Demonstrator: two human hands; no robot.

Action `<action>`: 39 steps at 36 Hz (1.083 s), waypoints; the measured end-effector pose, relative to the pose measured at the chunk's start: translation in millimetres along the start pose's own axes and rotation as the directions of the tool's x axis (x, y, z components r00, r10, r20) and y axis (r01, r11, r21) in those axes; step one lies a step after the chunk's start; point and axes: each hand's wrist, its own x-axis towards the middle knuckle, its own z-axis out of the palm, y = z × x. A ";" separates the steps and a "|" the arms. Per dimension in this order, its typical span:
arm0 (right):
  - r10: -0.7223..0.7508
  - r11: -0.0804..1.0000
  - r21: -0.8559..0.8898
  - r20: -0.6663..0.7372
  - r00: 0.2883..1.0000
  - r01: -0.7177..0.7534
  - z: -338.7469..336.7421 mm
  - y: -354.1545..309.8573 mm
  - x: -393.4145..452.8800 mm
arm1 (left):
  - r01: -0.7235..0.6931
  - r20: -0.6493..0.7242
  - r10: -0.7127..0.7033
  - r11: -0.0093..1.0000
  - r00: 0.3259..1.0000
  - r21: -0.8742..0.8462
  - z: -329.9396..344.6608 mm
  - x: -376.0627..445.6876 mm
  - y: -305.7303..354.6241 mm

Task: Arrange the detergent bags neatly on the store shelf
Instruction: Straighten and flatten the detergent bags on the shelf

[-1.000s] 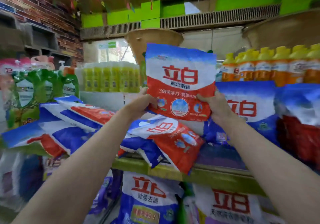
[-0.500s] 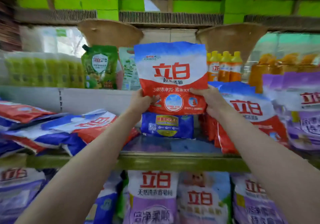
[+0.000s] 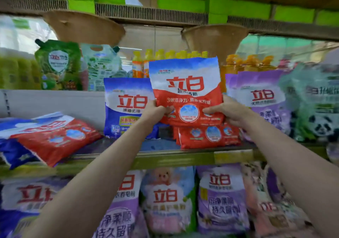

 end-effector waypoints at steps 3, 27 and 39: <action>0.019 0.999 -0.046 -0.021 1.000 -0.020 -22.1 9.4 -14.5 | 0.036 0.048 -0.036 0.999 0.998 0.020 21.2 -3.1 -7.9; 0.147 0.989 0.027 -0.136 0.980 -0.144 -63.8 54.5 -37.7 | 0.167 -0.095 -0.151 0.966 0.984 0.195 82.5 -1.0 -60.7; 0.095 0.995 0.007 -0.124 0.988 -0.095 -64.4 57.1 -21.3 | 0.090 -0.046 -0.086 0.991 0.995 0.095 81.8 6.8 -59.5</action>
